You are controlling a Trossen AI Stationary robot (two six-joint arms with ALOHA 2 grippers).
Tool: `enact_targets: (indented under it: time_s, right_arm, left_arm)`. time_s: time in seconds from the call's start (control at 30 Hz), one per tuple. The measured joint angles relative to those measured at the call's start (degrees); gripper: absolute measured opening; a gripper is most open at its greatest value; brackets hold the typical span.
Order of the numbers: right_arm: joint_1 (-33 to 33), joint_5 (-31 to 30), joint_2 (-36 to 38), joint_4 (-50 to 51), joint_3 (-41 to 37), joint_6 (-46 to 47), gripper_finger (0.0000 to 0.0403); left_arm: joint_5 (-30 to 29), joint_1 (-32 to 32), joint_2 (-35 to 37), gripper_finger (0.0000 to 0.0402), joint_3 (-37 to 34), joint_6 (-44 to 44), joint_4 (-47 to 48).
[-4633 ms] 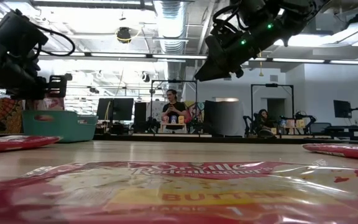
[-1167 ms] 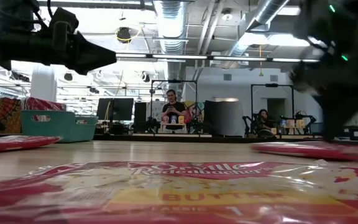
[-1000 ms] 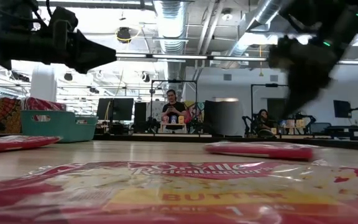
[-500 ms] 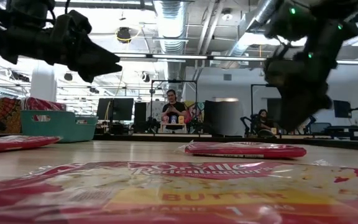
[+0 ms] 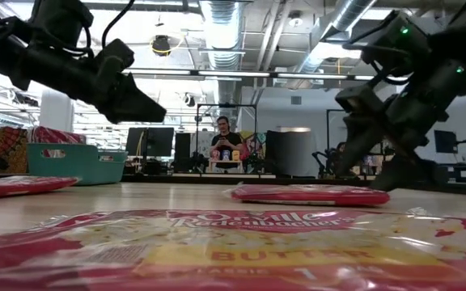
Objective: Sort popcorn bags into baskets
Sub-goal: Put the red popcorn bag in the blue bin
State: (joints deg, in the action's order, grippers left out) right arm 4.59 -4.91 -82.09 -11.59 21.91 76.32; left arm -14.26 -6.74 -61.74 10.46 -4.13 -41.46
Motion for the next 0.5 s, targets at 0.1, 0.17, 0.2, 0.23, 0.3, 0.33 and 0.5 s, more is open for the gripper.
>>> enact_targets:
  time_s: [0.1, 0.17, 0.2, 0.23, 0.3, 0.33, 0.5]
  right_arm:
    - [-0.51, 0.04, -3.37, -4.92, -0.03, -2.55, 0.0239]
    - [-0.51, 0.00, -4.96, -7.70, -0.02, -4.05, 0.0195]
    - [-0.51, 0.01, -5.92, -8.49, 0.27, -5.25, 0.0169]
    - [-0.53, 0.04, -6.66, -8.78, 0.55, -6.38, 0.0140]
    - [-0.55, 0.21, -7.96, -8.81, 1.13, -8.70, 0.0078]
    - [-0.55, 0.43, -8.50, -8.82, 1.39, -9.95, 0.0045]
    - [-0.47, -2.08, -7.90, -9.24, 2.78, -19.55, 0.0014]
  left_arm:
    - [-0.16, -0.02, -1.20, 0.0199, 0.00, 0.82, -0.74]
    - [-0.15, -0.02, -1.64, 0.0199, 0.00, 1.35, -1.53]
    - [-0.12, -0.02, -1.78, 0.0199, 0.00, 1.60, -2.17]
    - [-0.15, -0.02, -1.73, 0.0199, 0.00, 2.04, -2.58]
    - [-0.13, -0.05, -1.70, 0.0199, 0.00, 3.09, -3.47]
    - [-0.15, -0.11, -1.70, 0.0199, 0.00, 3.54, -3.64]
    - [-2.18, -0.15, -1.70, 0.0199, 0.00, 3.08, -5.58]
